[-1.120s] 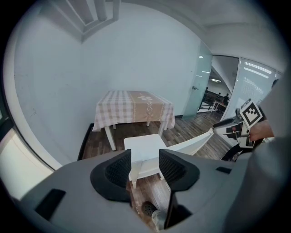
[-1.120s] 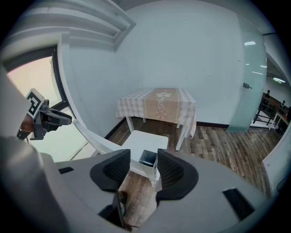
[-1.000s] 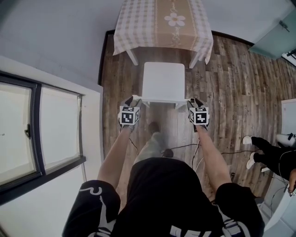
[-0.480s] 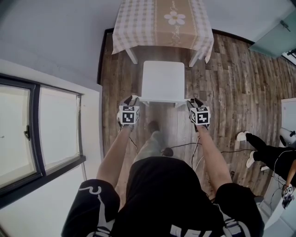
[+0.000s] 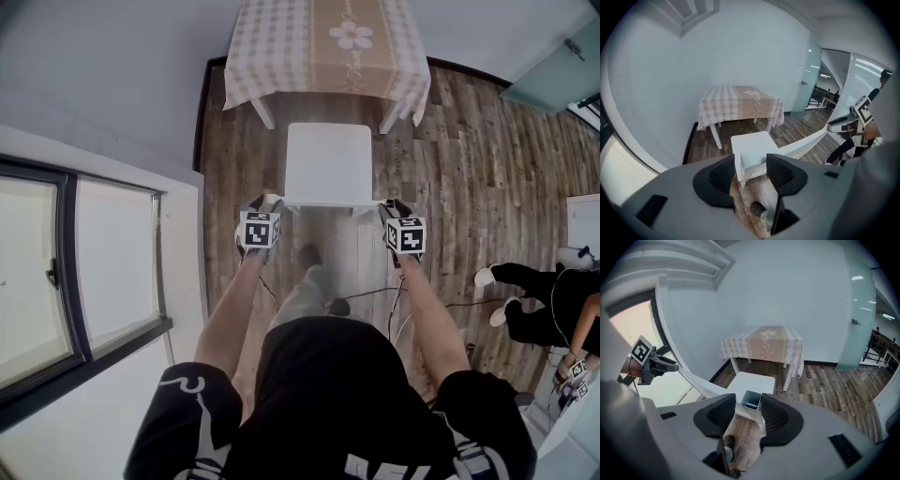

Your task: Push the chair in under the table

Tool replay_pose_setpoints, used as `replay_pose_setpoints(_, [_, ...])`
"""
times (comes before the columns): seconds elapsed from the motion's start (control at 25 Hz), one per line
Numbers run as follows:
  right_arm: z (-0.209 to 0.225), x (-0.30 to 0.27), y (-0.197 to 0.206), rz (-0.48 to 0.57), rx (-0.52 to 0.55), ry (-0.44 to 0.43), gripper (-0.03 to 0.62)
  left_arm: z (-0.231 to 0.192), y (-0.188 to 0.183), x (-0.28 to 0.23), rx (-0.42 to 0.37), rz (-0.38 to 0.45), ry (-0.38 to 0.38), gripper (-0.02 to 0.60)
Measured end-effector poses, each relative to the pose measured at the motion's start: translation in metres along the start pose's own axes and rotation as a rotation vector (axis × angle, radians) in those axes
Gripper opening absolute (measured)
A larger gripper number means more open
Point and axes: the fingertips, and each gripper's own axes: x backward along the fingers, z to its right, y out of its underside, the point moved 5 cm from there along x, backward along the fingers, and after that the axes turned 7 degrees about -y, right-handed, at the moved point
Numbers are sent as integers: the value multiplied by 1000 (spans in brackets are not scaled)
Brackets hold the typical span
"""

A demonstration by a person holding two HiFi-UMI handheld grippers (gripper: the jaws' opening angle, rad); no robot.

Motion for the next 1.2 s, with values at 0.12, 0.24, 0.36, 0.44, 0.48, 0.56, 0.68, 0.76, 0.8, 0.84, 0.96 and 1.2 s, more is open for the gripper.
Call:
replay_pose_setpoints(0.12, [-1,0,-1,2,-7,11,186,1,1,-2,24,13,43,196])
replay_pose_setpoints(0.24, [-2,-1,0,-5,-14,12,186,0,3,-2,48,18,57,186])
replay_pose_setpoints(0.36, [-2,-1,0,-5,-22,21,186,0,3,-2,49,17,59,184])
replay_pose_setpoints(0.44, [-2,0,1,-2,-31,28,186,2,2,-2,52,14,60,183])
replay_pose_setpoints(0.48, [-1,0,2,2,-36,30,186,3,2,-2,57,11,62,181])
replay_pose_setpoints(0.56, [-1,-1,2,12,-44,32,184,4,2,-3,61,2,71,173])
replay_pose_setpoints(0.68, [-3,-1,2,23,-47,37,181,1,2,-4,67,0,80,173])
replay_pose_setpoints(0.76, [-3,0,2,28,-50,42,169,2,1,-5,73,-5,83,173])
replay_pose_setpoints(0.8, [-4,0,2,27,-53,42,167,2,0,-4,72,-10,88,173])
replay_pose_setpoints(0.84, [-4,-1,1,24,-55,40,167,1,0,-4,68,-15,96,173])
replay_pose_setpoints(0.96, [-4,-1,-1,14,-64,37,169,-2,-2,-5,56,-27,135,177])
replay_pose_setpoints(1.2, [-4,-1,2,23,-77,50,167,-1,1,-7,54,-18,150,181])
